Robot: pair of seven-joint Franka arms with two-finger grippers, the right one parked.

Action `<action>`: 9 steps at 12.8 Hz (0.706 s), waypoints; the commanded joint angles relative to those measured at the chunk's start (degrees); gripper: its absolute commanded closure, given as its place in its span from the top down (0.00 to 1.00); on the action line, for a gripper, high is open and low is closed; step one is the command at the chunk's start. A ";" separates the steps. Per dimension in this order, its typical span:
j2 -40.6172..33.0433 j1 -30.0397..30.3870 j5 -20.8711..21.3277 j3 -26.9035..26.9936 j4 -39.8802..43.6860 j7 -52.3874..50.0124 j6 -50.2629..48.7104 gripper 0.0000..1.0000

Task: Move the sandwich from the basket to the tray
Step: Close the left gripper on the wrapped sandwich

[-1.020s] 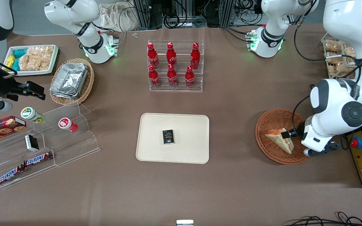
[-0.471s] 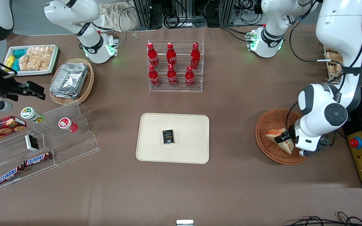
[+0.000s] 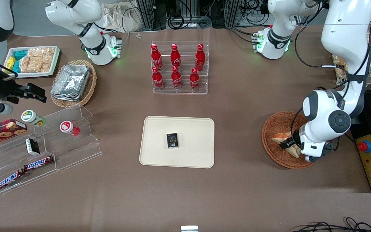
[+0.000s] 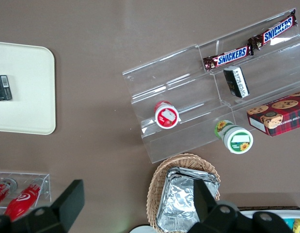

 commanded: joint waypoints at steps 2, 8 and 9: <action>-0.83 -0.22 -1.33 0.23 -0.26 -1.72 0.98 0.50; -6.10 -0.75 -0.98 0.23 2.01 -1.19 -6.80 0.00; -6.37 -0.84 -0.81 -0.03 4.55 -1.02 -12.42 0.00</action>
